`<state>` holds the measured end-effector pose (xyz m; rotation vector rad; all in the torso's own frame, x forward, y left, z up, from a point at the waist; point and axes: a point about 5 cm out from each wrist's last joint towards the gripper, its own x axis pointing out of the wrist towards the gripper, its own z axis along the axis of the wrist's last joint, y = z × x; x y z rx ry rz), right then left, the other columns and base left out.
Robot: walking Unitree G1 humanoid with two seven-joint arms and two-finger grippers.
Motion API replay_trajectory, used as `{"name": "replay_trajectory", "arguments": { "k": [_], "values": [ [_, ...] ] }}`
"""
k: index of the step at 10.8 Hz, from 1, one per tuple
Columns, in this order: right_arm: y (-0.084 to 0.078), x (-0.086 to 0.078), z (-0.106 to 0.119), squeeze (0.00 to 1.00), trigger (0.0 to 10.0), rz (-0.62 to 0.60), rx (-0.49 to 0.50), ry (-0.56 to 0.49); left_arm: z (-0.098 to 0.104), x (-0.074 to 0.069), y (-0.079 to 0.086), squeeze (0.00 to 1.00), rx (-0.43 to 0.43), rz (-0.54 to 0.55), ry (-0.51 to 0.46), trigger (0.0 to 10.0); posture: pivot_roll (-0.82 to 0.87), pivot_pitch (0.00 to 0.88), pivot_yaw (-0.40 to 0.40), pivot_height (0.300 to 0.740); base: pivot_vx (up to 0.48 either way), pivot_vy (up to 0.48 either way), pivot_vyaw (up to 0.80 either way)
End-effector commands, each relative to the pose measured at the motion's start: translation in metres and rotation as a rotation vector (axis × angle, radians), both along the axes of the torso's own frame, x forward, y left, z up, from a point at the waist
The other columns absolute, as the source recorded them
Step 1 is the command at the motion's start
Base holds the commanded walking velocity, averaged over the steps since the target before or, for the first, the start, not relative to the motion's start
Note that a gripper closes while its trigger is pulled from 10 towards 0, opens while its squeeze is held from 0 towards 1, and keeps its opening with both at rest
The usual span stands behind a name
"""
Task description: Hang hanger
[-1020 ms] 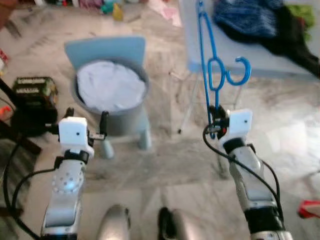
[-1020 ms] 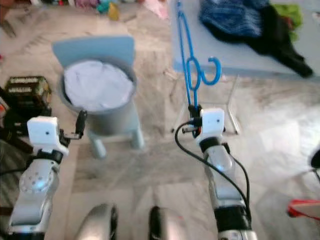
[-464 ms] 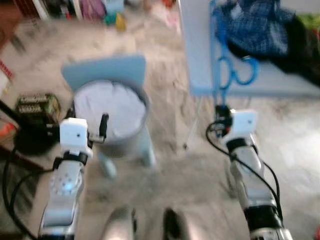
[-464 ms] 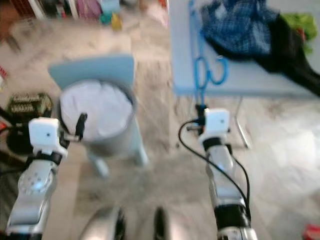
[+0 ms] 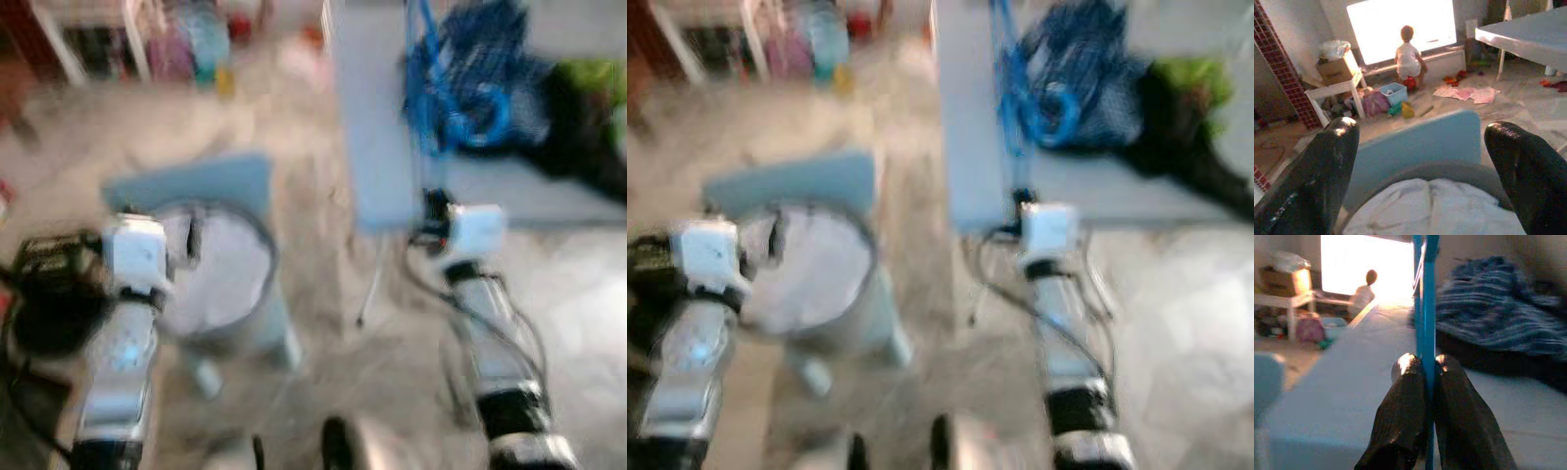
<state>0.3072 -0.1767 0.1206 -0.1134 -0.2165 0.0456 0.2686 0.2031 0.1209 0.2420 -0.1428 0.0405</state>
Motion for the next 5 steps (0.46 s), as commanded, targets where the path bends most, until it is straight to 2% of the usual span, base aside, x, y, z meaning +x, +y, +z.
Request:
{"name": "replay_trajectory", "arguments": {
  "k": [1,5],
  "values": [
    [0.0031,-0.0009,-0.0079,0.00,10.0,0.015,0.000,0.042,-0.0054,-0.0038,0.0091,0.00,0.008,0.048,0.022,10.0,0.14,0.163,-0.039,0.740,0.000,0.000,0.00],
    [-0.0018,-0.0041,-0.0051,0.00,10.0,0.025,-0.031,0.034,-0.0129,-0.0057,0.0142,0.00,0.004,0.128,0.042,10.0,0.11,0.199,-0.067,0.740,0.000,0.000,0.00]
  ]
}}
